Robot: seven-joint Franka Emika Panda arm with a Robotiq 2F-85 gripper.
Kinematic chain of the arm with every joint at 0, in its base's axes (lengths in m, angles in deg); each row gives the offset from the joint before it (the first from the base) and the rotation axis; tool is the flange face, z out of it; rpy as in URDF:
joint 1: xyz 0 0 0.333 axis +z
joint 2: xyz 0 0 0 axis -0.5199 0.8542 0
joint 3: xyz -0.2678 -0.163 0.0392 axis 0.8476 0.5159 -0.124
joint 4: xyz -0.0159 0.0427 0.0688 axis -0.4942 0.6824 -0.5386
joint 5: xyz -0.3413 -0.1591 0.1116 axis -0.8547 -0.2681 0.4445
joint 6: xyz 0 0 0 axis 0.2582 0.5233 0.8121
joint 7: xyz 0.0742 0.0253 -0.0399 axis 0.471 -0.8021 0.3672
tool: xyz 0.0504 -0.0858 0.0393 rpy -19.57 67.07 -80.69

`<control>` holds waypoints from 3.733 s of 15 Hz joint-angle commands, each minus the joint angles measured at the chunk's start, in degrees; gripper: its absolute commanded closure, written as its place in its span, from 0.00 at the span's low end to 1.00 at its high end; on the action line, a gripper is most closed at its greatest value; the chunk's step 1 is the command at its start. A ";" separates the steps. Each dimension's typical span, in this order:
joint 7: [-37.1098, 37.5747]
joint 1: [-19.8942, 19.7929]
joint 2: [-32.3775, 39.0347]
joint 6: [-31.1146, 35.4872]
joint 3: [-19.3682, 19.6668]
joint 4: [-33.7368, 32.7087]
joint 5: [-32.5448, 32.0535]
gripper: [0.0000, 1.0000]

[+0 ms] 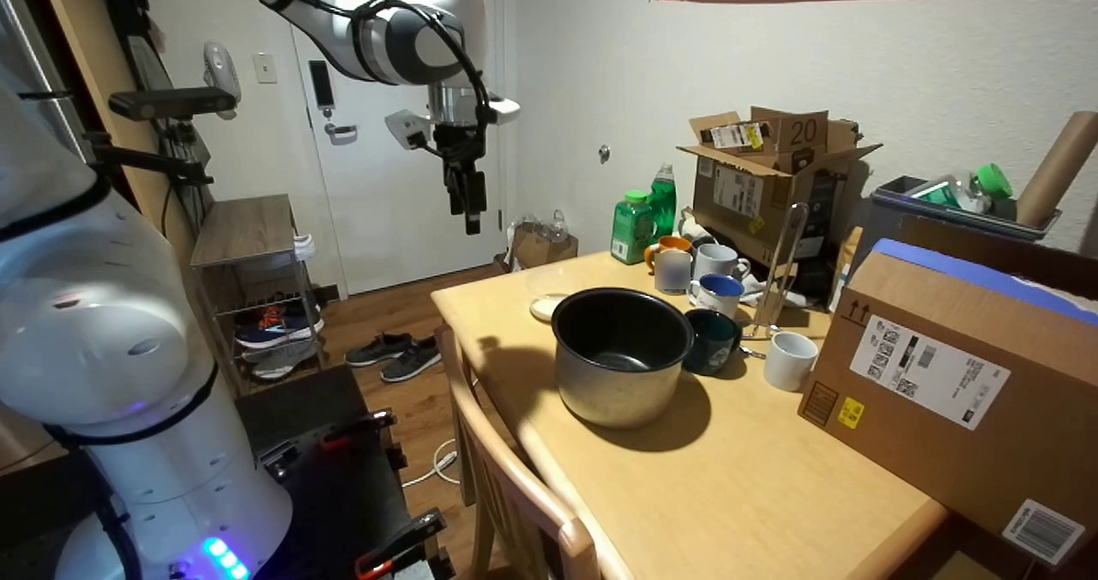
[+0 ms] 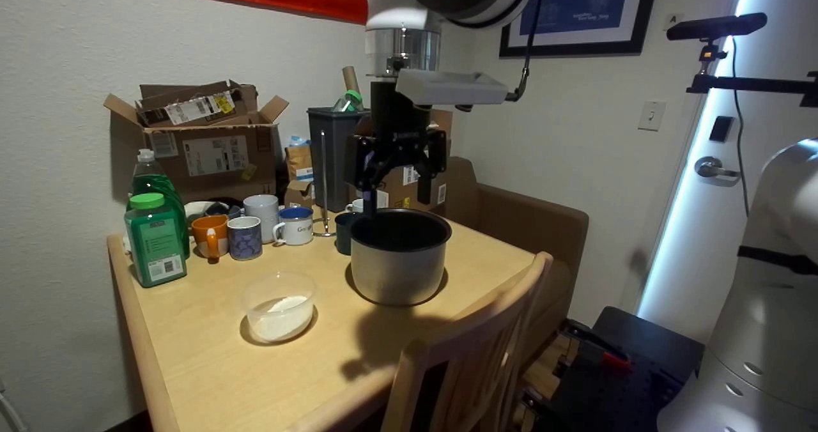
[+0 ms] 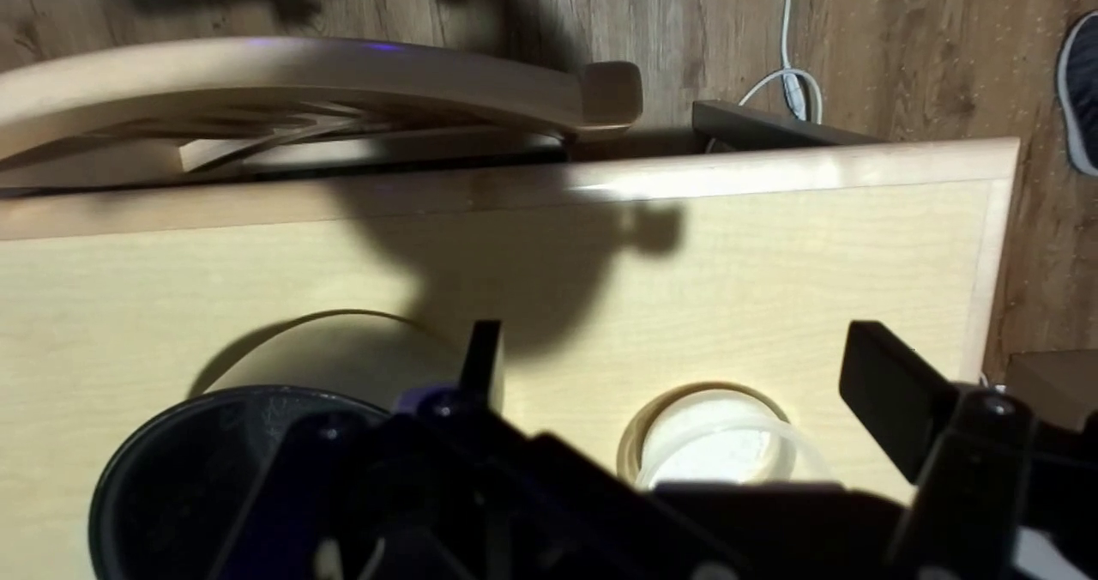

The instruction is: Pick the bowl and pour its contents into the bucket

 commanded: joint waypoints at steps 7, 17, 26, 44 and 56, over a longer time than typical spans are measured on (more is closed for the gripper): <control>0.13 3.35 7.40 2.24 -0.98 -4.66 -0.77 0.00; 2.20 8.90 27.10 1.81 -0.42 -19.28 -10.64 0.00; 4.13 12.64 34.47 4.21 3.91 -26.60 -11.95 0.00; 6.28 17.54 48.20 23.27 13.22 -34.90 -8.79 0.00; 6.50 18.62 57.57 12.97 16.31 -47.97 -9.91 0.00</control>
